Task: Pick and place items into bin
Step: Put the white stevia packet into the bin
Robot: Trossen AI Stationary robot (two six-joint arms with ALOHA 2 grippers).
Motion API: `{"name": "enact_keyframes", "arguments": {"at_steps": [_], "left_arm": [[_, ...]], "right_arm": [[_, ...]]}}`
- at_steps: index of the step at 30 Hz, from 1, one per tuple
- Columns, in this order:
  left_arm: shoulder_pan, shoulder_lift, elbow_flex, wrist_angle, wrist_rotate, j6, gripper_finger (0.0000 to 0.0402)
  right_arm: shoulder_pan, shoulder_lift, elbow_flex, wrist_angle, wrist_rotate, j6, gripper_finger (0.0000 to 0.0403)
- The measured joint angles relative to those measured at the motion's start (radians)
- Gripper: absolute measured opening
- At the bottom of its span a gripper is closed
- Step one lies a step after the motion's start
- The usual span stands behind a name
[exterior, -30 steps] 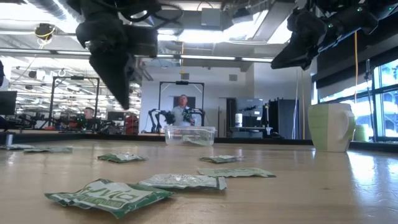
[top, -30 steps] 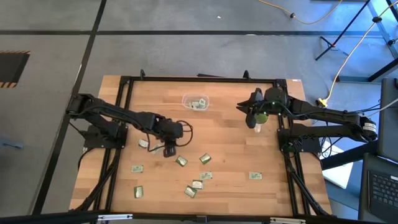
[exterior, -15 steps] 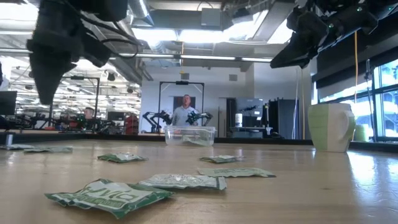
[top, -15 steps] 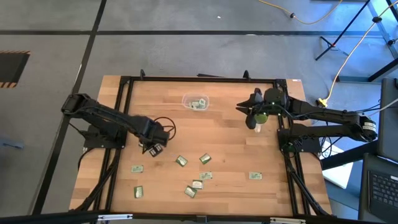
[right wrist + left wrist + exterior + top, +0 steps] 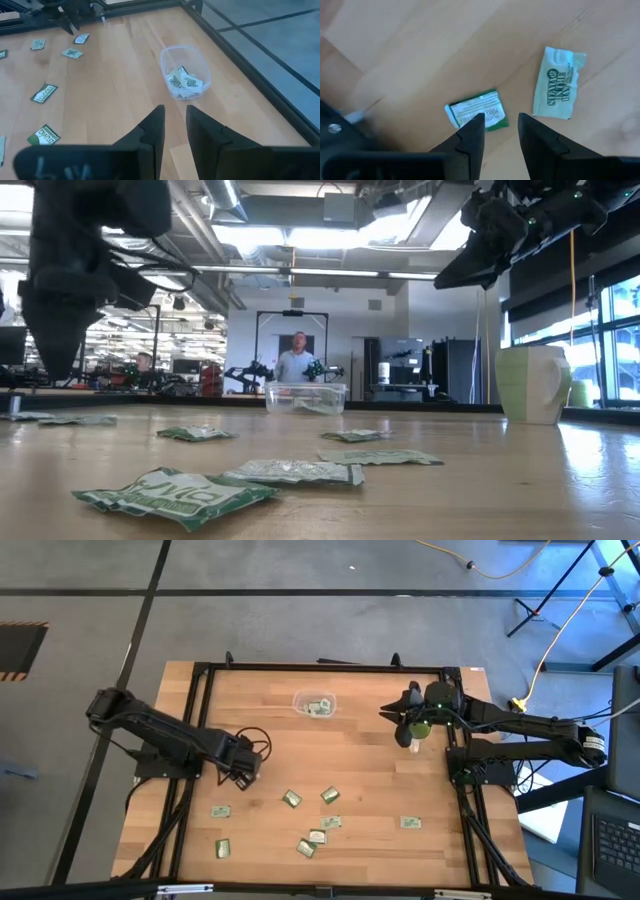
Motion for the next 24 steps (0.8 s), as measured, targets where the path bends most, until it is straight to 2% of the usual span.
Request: {"name": "enact_keyframes", "arguments": {"at_steps": [5,9,24], "left_arm": [[0.0,-0.036,-0.076,0.018,-0.002,-0.054,0.0112],[0.0,-0.036,-0.116,0.018,0.038,-0.061,0.0112],[-0.051,-0.035,-0.121,0.033,0.03,-0.027,0.0111]], "right_arm": [[0.0,0.0,0.0,0.005,0.0,0.006,0.0083],[0.0,0.0,0.0,0.005,0.0,0.012,0.0083],[0.0,0.0,0.0,0.004,0.0,0.088,0.0083]]}}
